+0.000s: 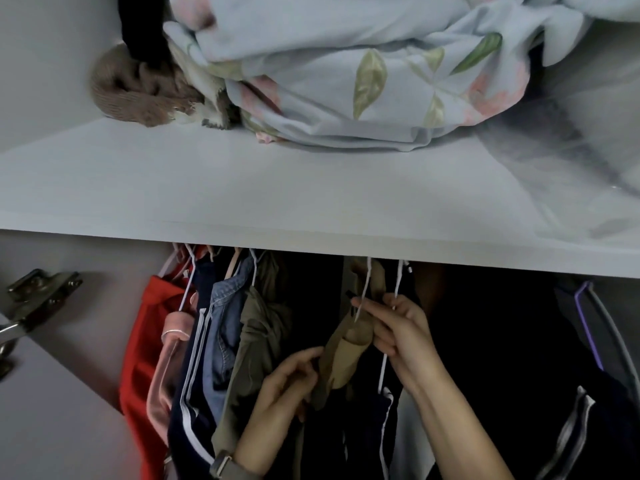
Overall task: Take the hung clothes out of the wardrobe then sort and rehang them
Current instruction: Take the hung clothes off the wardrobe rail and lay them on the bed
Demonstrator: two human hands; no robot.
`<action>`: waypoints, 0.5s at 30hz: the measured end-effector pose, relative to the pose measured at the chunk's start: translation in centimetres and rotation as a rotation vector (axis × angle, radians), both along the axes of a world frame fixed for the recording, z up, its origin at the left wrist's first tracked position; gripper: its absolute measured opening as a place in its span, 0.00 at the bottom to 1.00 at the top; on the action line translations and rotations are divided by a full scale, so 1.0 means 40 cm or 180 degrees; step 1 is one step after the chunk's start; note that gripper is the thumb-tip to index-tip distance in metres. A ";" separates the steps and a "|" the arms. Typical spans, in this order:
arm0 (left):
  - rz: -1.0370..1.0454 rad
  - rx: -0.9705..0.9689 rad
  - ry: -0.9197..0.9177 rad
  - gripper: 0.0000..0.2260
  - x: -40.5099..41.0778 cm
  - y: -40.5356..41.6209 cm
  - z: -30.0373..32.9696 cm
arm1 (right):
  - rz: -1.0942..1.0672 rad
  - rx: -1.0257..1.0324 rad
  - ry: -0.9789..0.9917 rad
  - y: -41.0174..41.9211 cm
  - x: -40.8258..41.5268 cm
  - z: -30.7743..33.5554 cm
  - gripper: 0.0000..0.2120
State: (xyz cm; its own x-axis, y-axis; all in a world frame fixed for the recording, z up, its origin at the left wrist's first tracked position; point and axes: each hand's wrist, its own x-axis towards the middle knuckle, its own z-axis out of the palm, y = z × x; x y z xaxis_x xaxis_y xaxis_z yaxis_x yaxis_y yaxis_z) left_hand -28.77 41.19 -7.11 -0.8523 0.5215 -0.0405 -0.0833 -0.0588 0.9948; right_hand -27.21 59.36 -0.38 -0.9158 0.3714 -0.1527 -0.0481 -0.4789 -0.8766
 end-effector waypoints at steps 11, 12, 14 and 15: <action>0.0066 -0.1652 0.3323 0.32 -0.161 0.216 0.114 | 0.1007 0.1326 -0.0650 0.033 0.134 -0.029 0.07; -0.0150 -0.1831 0.3489 0.32 -0.161 0.245 0.120 | 0.1122 0.1372 -0.0605 0.038 0.150 -0.028 0.10; -0.0568 -0.2016 0.3575 0.30 -0.163 0.288 0.117 | 0.1174 0.1467 -0.0532 0.059 0.181 -0.016 0.13; -0.0755 -0.1965 0.3552 0.28 -0.164 0.304 0.113 | 0.1168 0.1514 -0.0520 0.071 0.198 -0.005 0.13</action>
State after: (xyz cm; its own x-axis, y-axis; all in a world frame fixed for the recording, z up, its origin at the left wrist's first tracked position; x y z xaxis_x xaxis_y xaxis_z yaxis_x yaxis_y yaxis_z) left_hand -35.32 53.34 -2.57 -0.4713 0.8133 0.3411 0.8581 0.3336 0.3904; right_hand -19.29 62.22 -0.58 -0.9754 0.0986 -0.1970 0.1985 0.0059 -0.9801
